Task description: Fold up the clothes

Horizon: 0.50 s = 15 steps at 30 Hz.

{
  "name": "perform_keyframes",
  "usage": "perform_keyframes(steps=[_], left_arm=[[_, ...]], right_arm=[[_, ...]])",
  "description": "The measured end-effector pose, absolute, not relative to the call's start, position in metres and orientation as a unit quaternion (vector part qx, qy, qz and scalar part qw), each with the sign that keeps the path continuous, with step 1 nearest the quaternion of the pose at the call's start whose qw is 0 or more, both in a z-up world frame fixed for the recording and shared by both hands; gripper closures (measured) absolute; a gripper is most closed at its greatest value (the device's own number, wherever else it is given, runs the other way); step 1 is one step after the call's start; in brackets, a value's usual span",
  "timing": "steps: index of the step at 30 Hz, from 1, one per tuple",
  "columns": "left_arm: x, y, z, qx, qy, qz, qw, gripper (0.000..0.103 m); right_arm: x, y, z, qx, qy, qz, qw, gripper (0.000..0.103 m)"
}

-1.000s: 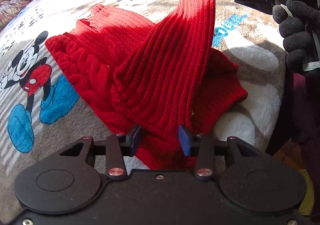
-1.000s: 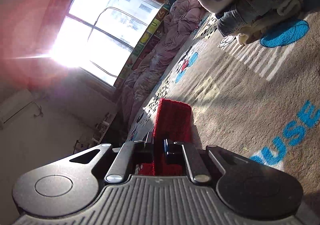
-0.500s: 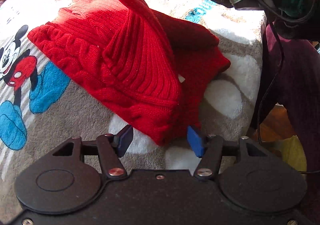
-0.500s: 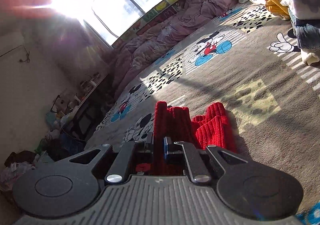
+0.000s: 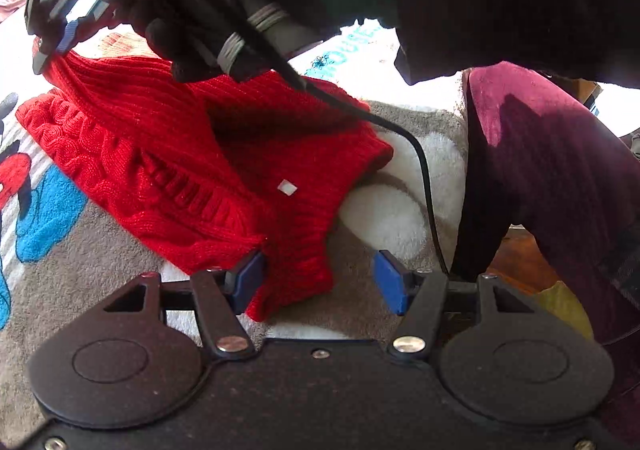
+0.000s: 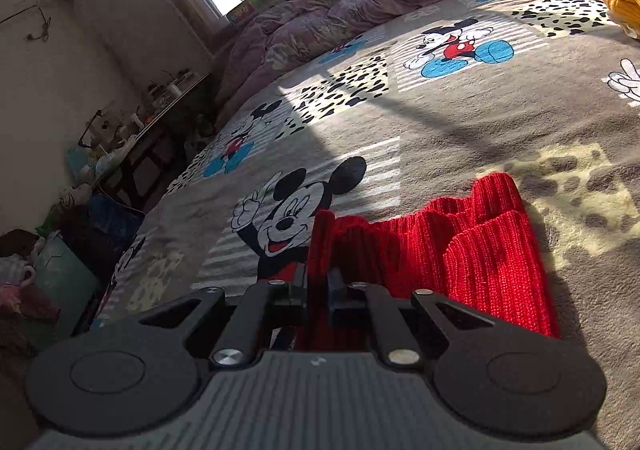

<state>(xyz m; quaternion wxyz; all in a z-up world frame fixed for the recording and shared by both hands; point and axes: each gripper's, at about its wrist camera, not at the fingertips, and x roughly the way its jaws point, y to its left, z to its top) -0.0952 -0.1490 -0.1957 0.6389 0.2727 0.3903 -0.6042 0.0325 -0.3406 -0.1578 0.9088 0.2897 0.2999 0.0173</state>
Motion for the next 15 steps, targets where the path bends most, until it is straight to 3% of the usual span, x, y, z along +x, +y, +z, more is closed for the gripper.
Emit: perform_keyframes(steps=[11, 13, 14, 15], left_arm=[[-0.084, -0.14, -0.195, 0.252, 0.41, -0.593, 0.645, 0.044], [-0.079, -0.136, -0.195, 0.255, 0.42, -0.585, 0.646, 0.043], [-0.077, -0.133, -0.195, 0.257, 0.424, -0.58, 0.646, 0.042], [-0.075, -0.13, -0.194, 0.257, 0.428, -0.576, 0.647, 0.042]], right_arm=[[0.072, -0.326, -0.19, 0.243, 0.344, -0.039, 0.906, 0.092], [0.073, -0.328, -0.19, 0.254, 0.338, -0.038, 0.906, 0.087], [0.073, -0.331, -0.189, 0.266, 0.336, -0.036, 0.903, 0.076], [0.071, -0.337, -0.184, 0.288, 0.33, -0.029, 0.898, 0.056]])
